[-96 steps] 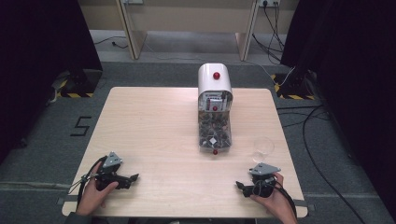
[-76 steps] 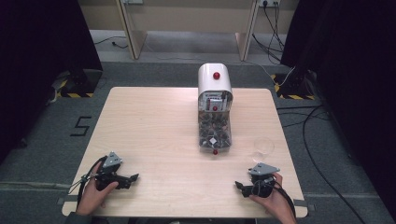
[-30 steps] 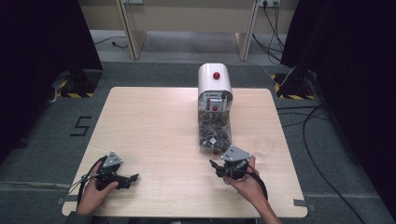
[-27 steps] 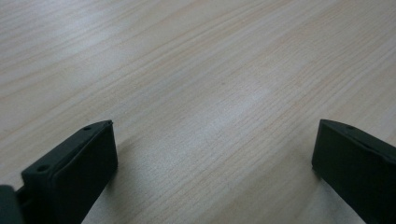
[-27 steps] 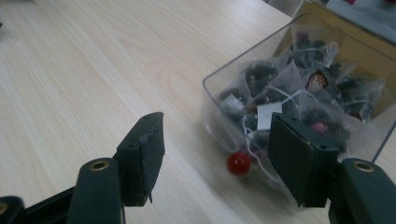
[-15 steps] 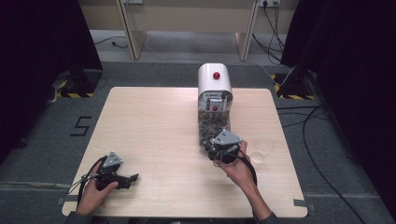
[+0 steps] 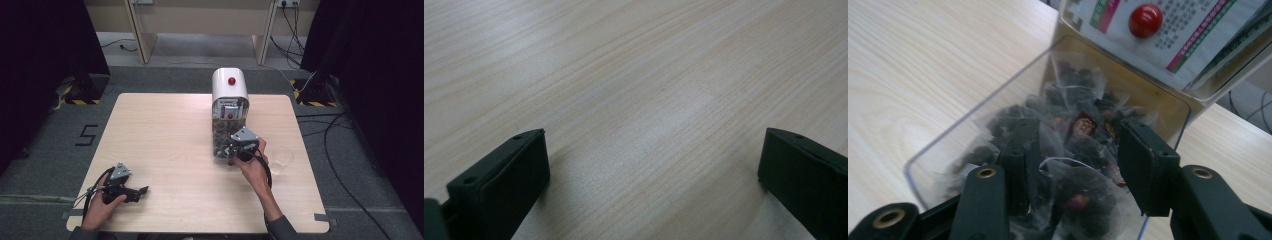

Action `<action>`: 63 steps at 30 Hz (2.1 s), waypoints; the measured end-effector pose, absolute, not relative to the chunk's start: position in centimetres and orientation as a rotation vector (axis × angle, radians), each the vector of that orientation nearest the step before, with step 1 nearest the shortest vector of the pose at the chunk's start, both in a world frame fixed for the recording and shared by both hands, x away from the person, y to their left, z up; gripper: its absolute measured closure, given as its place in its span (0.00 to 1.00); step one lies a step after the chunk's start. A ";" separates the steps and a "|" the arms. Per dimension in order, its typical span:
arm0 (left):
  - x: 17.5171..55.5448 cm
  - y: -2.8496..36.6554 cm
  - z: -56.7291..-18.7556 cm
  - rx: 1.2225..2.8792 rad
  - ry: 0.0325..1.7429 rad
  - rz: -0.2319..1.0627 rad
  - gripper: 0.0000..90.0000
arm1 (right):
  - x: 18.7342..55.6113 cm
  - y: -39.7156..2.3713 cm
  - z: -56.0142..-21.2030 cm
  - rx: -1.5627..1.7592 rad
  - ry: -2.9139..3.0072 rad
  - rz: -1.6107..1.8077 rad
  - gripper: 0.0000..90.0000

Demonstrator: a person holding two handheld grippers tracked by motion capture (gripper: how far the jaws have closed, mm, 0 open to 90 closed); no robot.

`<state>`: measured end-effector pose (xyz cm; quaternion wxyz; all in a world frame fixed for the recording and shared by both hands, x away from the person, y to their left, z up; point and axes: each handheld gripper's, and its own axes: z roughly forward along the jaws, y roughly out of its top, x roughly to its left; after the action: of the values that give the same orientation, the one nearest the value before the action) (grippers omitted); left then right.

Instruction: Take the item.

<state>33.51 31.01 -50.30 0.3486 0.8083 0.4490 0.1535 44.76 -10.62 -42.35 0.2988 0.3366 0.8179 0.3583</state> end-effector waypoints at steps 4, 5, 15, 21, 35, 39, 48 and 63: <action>33.5 31.0 -50.3 2.095 1.164 0.398 0.00 | 45.3 -10.7 -42.8 0.887 2.176 0.908 0.61; 33.5 31.0 -50.3 2.095 1.164 0.398 0.00 | 45.3 -10.7 -42.9 0.887 2.178 0.898 0.62; 33.5 31.0 -50.3 2.095 1.164 0.398 0.00 | 45.8 -10.6 -44.3 0.845 2.223 0.804 0.62; 33.5 31.0 -50.3 2.096 1.163 0.397 0.00 | 45.6 -10.2 -44.5 0.848 2.250 0.760 0.62; 33.5 31.0 -50.3 2.096 1.164 0.398 0.00 | 46.0 -11.0 -45.1 0.889 2.289 0.780 0.86; 33.5 31.0 -50.3 2.095 1.164 0.398 0.00 | 45.9 -11.3 -44.3 0.872 2.262 0.832 0.88; 33.5 31.0 -50.3 2.096 1.163 0.397 0.00 | 44.8 -11.3 -42.0 0.840 2.202 0.965 0.88; 33.5 31.0 -50.3 2.095 1.164 0.398 0.00 | 43.6 -12.6 -39.0 0.827 2.100 1.114 0.89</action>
<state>33.51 31.02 -50.30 0.3486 0.8084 0.4489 0.1534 43.64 -12.58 -38.98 0.3073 0.3128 0.7939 0.4212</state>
